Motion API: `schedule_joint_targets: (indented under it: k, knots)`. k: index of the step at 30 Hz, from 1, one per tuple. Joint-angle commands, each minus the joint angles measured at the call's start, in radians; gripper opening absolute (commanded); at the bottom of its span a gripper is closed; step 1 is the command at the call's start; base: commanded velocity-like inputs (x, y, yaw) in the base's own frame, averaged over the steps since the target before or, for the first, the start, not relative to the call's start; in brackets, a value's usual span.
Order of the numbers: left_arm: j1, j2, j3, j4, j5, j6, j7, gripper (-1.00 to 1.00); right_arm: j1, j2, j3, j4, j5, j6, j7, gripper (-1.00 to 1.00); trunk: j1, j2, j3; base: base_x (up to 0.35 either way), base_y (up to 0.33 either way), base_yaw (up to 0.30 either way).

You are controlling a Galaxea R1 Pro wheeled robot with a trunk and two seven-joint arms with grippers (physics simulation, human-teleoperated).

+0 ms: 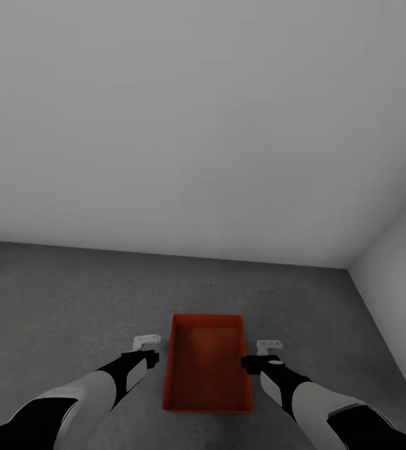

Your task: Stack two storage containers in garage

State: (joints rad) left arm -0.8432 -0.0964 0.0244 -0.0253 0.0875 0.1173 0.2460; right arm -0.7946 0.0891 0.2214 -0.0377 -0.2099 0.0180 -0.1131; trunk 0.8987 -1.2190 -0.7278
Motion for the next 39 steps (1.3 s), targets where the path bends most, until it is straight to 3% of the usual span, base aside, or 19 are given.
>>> schedule_joint_targets:
  k: [1, 39]
  knots:
    - [0.0, 0.0, 0.001, -0.002, 0.009, 0.004, 0.004, 1.0, 0.0, 0.0, 0.009, -0.001, -0.01, 0.002, -0.004, 1.0, -0.004, 0.007, 0.003, 0.0, 0.0, 0.0]
    - [0.0, 0.0, 0.002, -0.002, 0.009, 0.004, 0.004, 1.0, 0.0, 0.005, 0.009, -0.001, -0.01, 0.002, -0.001, 1.0, -0.15, 0.273, 0.122, 0.0, 0.0, 0.0]
